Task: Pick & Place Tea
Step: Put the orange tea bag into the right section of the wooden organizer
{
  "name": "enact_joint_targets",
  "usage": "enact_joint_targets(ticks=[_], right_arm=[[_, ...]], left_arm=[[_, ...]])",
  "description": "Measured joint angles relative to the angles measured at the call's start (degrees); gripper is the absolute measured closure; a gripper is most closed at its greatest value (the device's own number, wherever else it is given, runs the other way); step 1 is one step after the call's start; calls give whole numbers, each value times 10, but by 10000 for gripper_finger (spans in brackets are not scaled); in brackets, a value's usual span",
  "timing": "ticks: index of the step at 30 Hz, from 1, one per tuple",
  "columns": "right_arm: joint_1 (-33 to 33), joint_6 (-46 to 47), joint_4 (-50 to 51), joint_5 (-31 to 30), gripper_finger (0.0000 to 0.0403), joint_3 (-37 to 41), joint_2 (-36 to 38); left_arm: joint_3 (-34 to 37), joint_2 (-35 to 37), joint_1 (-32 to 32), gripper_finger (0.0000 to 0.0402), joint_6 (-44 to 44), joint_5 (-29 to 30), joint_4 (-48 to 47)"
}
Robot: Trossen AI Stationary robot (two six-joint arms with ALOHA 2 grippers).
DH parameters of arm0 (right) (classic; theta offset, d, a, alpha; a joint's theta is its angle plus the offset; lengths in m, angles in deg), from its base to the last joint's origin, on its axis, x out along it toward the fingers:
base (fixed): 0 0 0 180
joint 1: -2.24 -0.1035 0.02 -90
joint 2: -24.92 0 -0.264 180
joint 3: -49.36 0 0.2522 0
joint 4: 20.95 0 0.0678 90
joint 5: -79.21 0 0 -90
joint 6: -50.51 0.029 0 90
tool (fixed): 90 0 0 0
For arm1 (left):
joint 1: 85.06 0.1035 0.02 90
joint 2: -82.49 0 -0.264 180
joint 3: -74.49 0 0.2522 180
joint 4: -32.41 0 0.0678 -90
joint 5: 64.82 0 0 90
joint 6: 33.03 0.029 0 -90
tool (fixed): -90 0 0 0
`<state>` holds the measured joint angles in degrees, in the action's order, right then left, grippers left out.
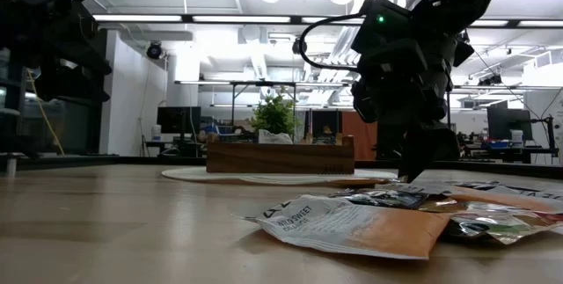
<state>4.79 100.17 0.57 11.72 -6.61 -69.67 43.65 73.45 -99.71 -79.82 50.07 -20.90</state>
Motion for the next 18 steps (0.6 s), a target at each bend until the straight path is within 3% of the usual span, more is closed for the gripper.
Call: enact_joint_targets(ticks=[5, 18], right_arm=[[0, 13, -1, -1, 139, -2, -8], [0, 10, -24, 10, 237, -2, -31]], left_arm=[[0, 0, 0, 105, 0, 0, 0], [0, 0, 0, 105, 0, 0, 0]])
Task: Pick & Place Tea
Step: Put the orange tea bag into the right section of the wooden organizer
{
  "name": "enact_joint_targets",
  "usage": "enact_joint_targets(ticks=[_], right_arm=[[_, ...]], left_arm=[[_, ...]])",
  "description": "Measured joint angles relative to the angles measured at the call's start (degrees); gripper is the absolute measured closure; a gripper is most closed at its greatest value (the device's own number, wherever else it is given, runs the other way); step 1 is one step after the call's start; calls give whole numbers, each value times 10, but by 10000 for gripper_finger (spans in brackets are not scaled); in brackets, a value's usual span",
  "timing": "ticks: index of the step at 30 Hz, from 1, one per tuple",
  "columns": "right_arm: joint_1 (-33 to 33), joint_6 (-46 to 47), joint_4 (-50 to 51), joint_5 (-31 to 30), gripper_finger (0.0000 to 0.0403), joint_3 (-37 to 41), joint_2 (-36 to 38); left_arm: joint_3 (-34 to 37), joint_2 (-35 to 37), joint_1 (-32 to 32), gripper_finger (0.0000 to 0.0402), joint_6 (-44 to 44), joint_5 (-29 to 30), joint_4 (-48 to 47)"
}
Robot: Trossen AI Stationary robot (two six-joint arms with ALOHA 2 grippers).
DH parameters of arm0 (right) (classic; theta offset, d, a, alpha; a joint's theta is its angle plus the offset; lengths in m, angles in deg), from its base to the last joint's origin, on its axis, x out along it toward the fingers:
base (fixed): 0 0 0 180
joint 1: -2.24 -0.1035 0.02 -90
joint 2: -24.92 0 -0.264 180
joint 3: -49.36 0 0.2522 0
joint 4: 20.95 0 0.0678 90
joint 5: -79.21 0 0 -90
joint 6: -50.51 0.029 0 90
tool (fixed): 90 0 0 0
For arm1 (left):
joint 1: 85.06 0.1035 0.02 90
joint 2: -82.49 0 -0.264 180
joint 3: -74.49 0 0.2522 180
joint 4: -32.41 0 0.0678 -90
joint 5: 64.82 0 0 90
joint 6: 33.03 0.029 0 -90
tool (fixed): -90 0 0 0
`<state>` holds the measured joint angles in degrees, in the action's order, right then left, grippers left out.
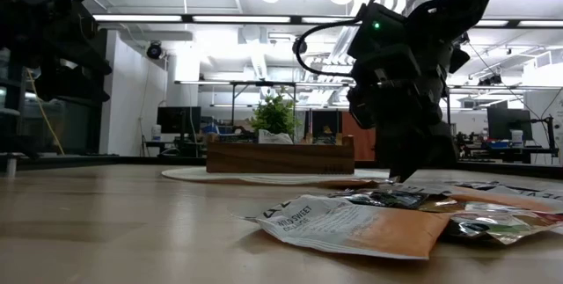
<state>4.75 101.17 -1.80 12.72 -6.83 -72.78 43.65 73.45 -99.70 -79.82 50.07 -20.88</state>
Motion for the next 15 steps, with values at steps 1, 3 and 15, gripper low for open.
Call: enact_joint_targets(ticks=[1, 3, 15], right_arm=[[0, -1, 0, 0, 244, 0, 0], [0, -2, 3, -2, 258, 0, 0], [0, -21, 14, -8, 373, 2, -1]], left_arm=[[0, 0, 0, 105, 0, 0, 0], [0, 0, 0, 105, 0, 0, 0], [0, 0, 0, 105, 0, 0, 0]])
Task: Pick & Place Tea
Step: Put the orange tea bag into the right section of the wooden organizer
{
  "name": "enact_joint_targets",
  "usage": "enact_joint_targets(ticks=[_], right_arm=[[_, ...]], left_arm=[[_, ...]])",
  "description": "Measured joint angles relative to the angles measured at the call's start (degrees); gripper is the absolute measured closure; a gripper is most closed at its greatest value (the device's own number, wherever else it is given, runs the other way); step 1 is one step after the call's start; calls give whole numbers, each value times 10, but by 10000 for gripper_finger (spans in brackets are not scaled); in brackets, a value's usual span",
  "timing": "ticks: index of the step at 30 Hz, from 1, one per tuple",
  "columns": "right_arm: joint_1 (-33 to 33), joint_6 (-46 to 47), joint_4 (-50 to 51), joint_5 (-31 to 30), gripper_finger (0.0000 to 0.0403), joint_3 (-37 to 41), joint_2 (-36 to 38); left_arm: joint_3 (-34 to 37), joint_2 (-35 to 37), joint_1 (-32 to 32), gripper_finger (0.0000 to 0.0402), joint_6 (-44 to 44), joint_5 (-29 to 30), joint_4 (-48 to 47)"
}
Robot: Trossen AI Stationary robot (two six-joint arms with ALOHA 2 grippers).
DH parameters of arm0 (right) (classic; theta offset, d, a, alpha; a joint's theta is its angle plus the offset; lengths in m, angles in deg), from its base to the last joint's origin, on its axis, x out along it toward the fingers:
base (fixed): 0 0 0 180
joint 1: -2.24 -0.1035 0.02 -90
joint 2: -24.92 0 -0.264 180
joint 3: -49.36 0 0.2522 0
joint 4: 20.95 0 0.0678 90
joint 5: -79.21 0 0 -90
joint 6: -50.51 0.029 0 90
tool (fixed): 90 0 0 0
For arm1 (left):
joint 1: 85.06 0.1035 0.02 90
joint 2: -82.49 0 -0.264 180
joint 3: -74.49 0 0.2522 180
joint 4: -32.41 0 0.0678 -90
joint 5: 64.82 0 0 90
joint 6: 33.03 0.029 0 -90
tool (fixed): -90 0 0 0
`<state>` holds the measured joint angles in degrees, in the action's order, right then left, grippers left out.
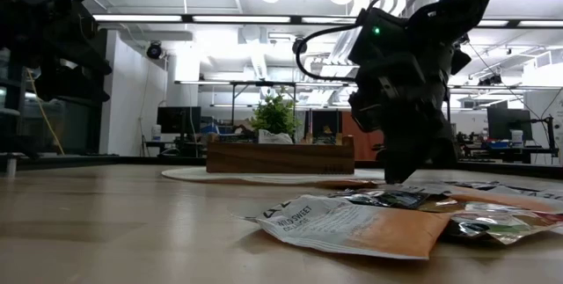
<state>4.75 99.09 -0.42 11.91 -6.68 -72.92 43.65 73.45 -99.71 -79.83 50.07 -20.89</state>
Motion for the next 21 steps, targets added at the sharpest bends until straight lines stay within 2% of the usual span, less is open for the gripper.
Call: enact_joint_targets(ticks=[4, 14, 21], right_arm=[[0, -15, 1, 1, 399, 0, 0], [0, -30, -3, 13, 402, 1, 5], [0, -32, 8, 19, 402, 2, 44]], left_arm=[[0, 0, 0, 105, 0, 0, 0], [0, 0, 0, 105, 0, 0, 0], [0, 0, 0, 105, 0, 0, 0]])
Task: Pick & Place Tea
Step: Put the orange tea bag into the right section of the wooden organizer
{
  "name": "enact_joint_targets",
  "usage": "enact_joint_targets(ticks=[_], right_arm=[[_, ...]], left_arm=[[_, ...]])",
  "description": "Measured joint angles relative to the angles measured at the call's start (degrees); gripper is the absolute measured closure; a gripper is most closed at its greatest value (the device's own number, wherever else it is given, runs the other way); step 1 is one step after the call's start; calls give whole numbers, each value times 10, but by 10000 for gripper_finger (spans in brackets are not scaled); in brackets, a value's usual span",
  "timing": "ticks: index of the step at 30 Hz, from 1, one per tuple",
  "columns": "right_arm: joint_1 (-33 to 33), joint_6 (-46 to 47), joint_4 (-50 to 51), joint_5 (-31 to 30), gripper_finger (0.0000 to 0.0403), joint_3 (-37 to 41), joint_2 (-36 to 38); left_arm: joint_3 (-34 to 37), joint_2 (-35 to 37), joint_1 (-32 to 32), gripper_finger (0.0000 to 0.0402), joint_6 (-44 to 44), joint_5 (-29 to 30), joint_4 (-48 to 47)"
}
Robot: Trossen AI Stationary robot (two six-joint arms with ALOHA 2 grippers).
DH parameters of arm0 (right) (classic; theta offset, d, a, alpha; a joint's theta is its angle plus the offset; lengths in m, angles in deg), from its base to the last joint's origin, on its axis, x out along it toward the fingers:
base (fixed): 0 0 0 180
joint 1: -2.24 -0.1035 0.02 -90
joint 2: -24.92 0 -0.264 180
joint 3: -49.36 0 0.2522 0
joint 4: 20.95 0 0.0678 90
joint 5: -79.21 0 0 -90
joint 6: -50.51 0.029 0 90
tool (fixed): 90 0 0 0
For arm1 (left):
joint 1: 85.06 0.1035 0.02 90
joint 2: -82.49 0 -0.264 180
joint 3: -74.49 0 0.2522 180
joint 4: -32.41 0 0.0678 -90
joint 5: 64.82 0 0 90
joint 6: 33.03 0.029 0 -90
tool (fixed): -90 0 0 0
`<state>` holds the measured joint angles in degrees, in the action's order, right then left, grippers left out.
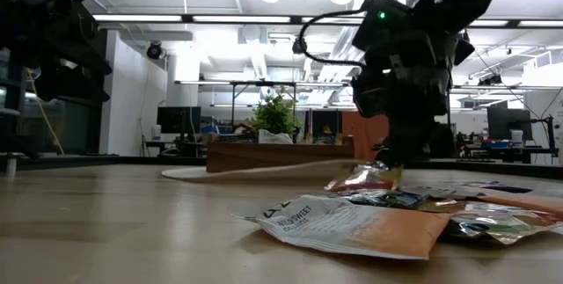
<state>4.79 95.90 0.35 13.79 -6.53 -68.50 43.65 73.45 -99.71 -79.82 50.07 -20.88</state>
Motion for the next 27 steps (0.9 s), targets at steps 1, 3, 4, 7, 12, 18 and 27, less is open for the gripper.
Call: enact_joint_targets(ticks=[1, 3, 4, 7, 12, 18, 27], right_arm=[[0, 0, 2, -2, 402, 0, 5], [0, 0, 3, -4, 402, 0, 19], [0, 0, 3, -4, 402, 0, 24], [-1, 0, 5, 0, 402, 0, 40], [-4, -4, 4, 19, 403, -1, 61], [-17, -10, 4, 44, 403, -1, 65], [-18, -39, -1, 14, 403, -13, 69]], left_arm=[[0, 0, 0, 105, 0, 0, 0], [0, 0, 0, 105, 0, 0, 0], [0, 0, 0, 105, 0, 0, 0], [0, 0, 0, 105, 0, 0, 0], [0, 0, 0, 105, 0, 0, 0], [0, 0, 0, 105, 0, 0, 0], [0, 0, 0, 105, 0, 0, 0]])
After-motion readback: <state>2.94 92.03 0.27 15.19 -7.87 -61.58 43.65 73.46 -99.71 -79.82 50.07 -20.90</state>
